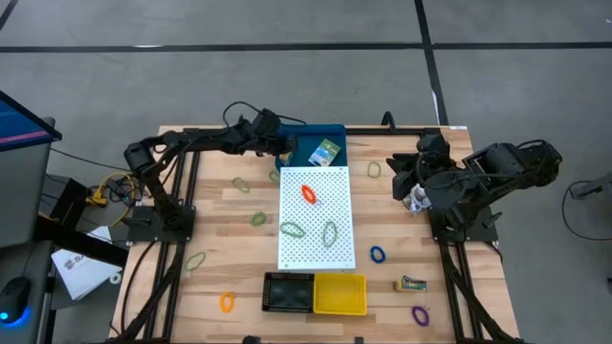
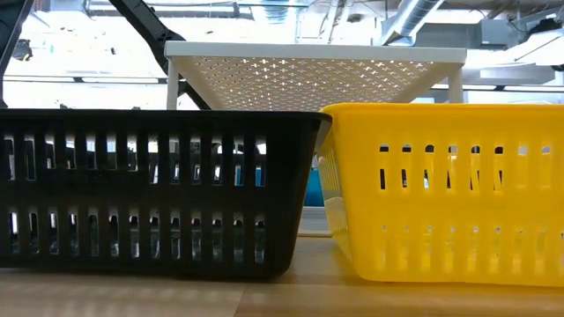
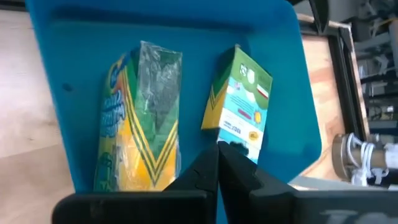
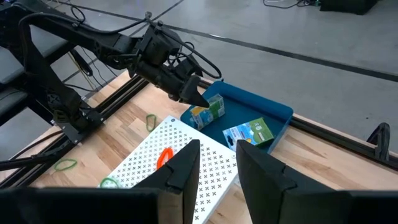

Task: Pick & Place Office Desk Supplies
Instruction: Put the crayon box into the blue bin

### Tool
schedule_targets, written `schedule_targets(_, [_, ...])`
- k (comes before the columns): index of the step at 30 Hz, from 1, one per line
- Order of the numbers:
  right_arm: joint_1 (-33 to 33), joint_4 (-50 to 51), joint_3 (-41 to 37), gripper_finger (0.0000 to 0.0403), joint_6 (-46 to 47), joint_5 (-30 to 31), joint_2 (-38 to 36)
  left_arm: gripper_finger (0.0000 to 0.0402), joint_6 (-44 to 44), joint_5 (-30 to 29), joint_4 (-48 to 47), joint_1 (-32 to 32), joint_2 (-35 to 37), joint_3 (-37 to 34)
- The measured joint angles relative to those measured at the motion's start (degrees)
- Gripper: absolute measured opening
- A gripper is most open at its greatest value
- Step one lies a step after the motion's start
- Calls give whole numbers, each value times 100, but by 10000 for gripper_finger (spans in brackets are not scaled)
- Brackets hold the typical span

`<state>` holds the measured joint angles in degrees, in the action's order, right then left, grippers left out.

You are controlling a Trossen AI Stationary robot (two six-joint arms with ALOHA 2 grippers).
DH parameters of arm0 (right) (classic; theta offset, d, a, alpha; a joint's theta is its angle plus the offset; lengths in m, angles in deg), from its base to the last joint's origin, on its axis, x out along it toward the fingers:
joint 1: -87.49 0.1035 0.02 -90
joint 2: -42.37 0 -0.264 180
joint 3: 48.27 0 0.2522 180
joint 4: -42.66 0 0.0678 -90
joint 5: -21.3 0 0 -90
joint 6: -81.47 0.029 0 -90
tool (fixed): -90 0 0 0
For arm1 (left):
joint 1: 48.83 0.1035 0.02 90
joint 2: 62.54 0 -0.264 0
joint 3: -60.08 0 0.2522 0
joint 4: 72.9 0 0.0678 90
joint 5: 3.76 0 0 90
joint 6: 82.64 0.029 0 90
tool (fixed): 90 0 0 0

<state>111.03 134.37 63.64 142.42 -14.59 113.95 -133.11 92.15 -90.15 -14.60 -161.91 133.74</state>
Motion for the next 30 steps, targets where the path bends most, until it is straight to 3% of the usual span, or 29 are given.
schedule_targets(5, [51, -42, 0, 103, 20, 5, 0, 0, 354, 157, -227, -32, 196, -1])
schedule_targets(13, [88, -37, 0, 103, 61, 12, 0, 0, 1725, 278, -1114, -51, 1553, 1])
schedule_targets(21, [86, 605, 3, 103, 180, -428, 92, 0, 3344, 1672, -1964, -294, 3181, 3])
schedule_targets(26, [124, 997, -556, 103, 385, -1625, 127, 0, 3884, 1851, -2475, -715, 4034, 7])
schedule_targets(30, [465, 727, -1418, 103, 380, -3380, 133, 0, 3931, 1565, -2521, -1104, 4453, 7])
